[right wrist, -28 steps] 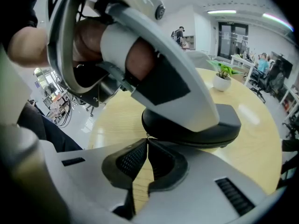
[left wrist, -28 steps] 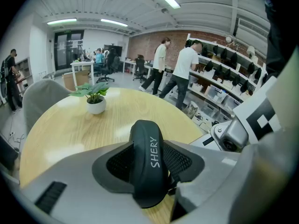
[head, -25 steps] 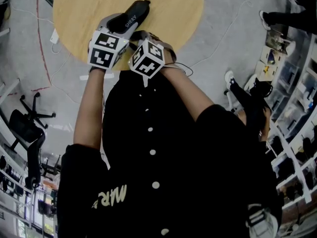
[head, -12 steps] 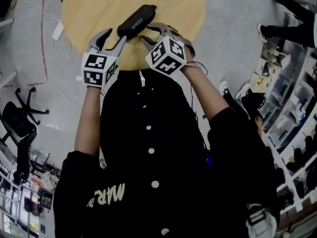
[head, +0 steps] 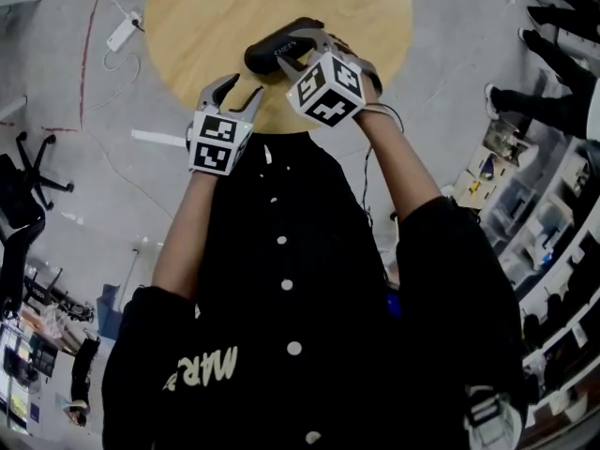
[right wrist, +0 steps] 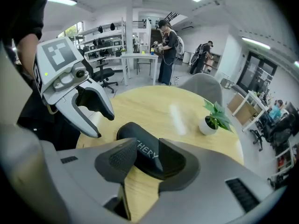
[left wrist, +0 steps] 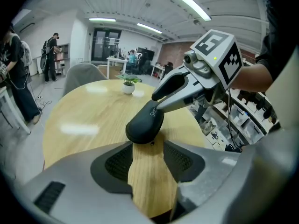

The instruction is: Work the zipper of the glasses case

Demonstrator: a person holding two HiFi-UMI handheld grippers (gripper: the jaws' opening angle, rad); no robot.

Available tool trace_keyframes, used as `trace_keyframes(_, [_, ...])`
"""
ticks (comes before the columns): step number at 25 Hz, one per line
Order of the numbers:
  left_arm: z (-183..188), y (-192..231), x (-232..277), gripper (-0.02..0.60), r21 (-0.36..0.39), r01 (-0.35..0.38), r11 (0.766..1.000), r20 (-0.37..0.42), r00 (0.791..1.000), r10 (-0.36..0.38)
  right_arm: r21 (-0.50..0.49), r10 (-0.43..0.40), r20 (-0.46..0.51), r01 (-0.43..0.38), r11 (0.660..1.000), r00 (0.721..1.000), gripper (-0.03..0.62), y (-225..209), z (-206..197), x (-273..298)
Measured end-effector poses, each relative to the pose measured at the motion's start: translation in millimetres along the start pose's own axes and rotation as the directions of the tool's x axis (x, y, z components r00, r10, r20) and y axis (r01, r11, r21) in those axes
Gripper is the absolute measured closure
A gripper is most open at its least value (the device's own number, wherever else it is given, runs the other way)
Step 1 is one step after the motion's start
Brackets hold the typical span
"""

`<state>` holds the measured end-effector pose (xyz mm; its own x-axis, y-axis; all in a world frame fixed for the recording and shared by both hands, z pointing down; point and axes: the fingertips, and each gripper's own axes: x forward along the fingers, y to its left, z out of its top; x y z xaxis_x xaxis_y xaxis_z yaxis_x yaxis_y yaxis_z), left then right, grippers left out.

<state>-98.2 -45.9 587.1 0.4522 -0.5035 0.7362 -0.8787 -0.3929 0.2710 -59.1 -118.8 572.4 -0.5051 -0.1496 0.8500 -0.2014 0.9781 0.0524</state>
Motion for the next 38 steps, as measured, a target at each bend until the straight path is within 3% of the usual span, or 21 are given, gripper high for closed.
trace_keyframes(8, [-14.9,-10.5,26.1,0.388,-0.097,-0.088,0.991,0.008,0.996,0.089,-0.073,0.041,-0.046,-0.045,0.996,0.998,0.459,-5.1,2.1,18.2])
trace_keyframes(13, [-19.0,-14.4,41.7,0.391,-0.187,-0.123,0.975,0.016,0.992,0.128,-0.081,0.076,-0.043,-0.08,0.994,0.996,0.492,2.1,-2.4,19.0])
trace_keyframes(19, [-21.1,-8.8,52.5,0.407,-0.237,-0.156,0.959,0.013,0.986,0.163,-0.073,0.115,-0.042,-0.117,0.99,0.993,0.531,8.5,-3.0,22.5])
trace_keyframes(26, [-18.4,-8.7,59.4,0.438,-0.251,-0.207,0.946,0.015,0.976,0.217,-0.042,0.133,-0.048,-0.135,0.99,0.99,0.531,8.3,-3.2,22.1])
trace_keyframes(31, [-19.3,-0.2,60.6,0.515,-0.236,-0.28,0.931,-0.018,0.959,0.284,-0.049,0.13,-0.049,-0.133,0.99,0.99,0.531,8.0,-4.8,21.8])
trace_keyframes(38, [-22.9,1.0,56.2,0.575,-0.178,-0.286,0.942,-0.037,0.958,0.284,-0.049,0.135,-0.054,-0.138,0.989,0.989,0.531,10.1,-0.2,24.7])
